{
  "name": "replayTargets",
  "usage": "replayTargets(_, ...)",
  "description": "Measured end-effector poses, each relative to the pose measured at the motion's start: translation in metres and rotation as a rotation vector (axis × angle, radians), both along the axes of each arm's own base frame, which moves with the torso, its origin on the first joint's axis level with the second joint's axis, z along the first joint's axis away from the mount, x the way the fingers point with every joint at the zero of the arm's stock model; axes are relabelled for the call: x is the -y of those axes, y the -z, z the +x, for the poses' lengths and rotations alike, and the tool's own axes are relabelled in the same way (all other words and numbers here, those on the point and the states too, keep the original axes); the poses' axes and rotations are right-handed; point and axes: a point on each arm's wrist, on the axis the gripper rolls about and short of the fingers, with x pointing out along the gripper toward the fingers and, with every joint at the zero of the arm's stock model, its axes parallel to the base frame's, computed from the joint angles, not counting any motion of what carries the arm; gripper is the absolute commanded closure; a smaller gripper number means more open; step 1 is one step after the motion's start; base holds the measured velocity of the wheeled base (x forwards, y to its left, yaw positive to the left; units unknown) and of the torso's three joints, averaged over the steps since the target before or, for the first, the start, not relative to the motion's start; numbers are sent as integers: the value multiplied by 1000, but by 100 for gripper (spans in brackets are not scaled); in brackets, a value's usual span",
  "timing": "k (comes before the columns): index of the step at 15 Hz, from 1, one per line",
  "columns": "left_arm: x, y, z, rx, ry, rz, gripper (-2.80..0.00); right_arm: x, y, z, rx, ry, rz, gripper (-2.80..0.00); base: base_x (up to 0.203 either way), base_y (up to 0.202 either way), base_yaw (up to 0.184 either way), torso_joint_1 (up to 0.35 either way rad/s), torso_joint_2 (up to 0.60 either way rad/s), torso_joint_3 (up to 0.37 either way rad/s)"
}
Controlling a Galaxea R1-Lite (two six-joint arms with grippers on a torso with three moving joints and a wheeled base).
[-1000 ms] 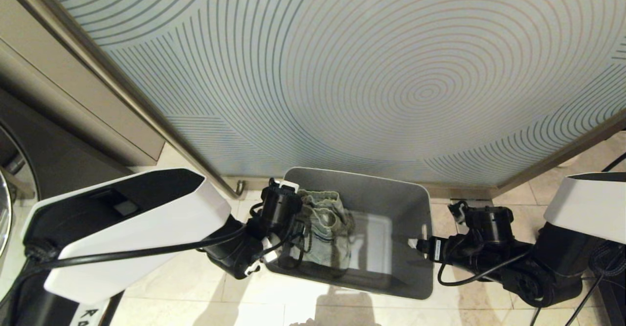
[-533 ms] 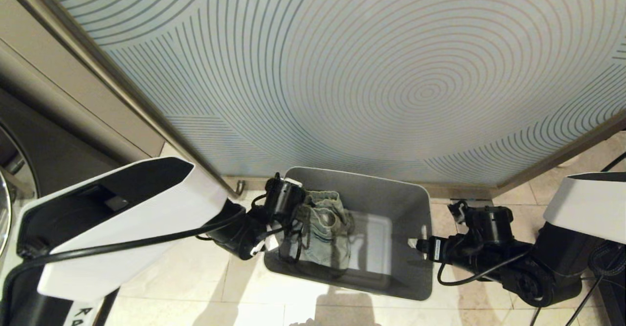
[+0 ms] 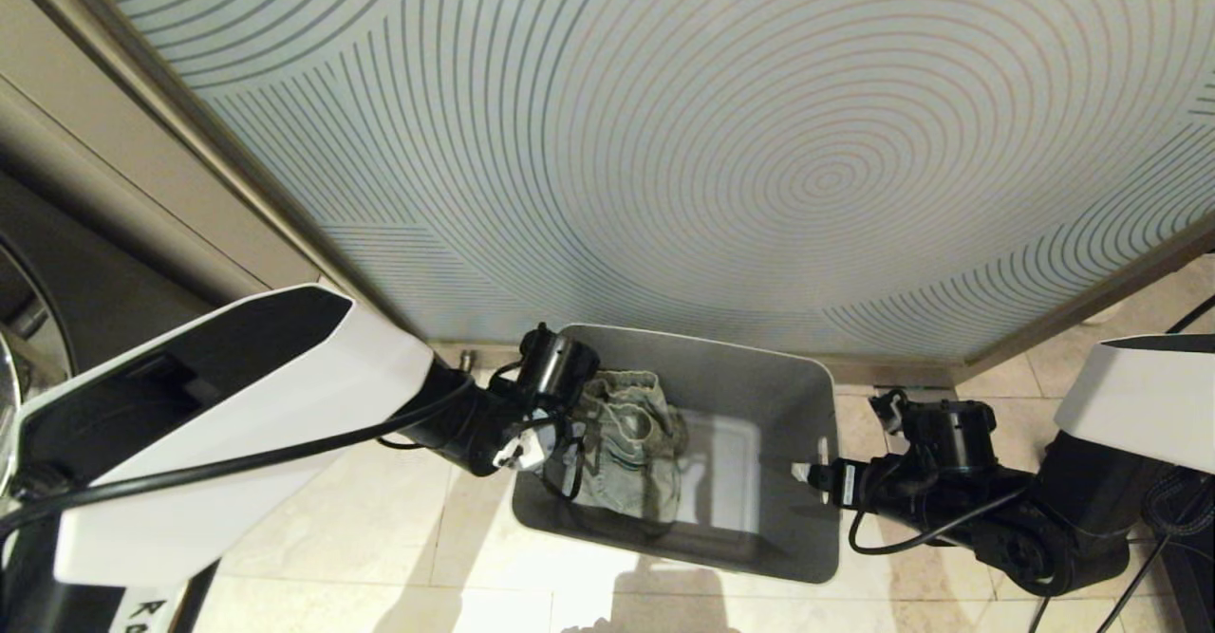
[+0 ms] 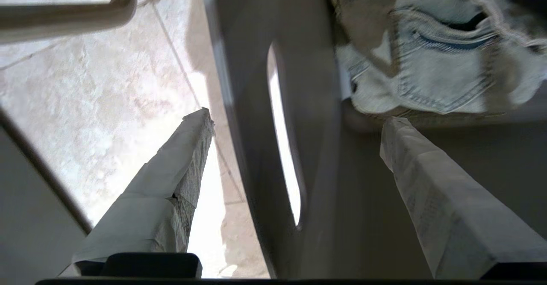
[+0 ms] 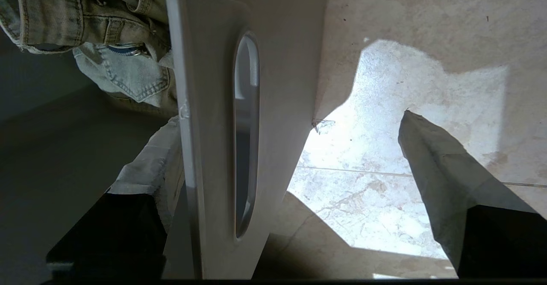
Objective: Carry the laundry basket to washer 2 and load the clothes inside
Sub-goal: Pick up the clothes basket and put it beside the washing machine
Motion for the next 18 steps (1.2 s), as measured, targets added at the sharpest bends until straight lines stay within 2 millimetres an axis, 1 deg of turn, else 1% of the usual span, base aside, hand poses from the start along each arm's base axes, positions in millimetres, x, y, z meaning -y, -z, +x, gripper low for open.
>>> replayTargets(5,3,16,6,-35,-14,25,-280,0,1,1,0,2,-1,-280,0,0,0,0,0,0)
replayTargets(10,5,23,9,-63,-43,11,-280,0,9,1,-24,4,-9,-280,0,0,0,0,0,0)
replayTargets(15,5,26,8,-71,-44,12,-280,0,11,1,-22,4,-8,-280,0,0,0,0,0,0)
replayTargets(16,5,26,9,-71,-44,12,0,0,11,1,-22,5,-8,-280,0,0,0,0,0,0)
replayTargets(18,5,26,9,-71,-45,12,0,0,12,0,-25,5,-8,-280,0,0,0,0,0,0)
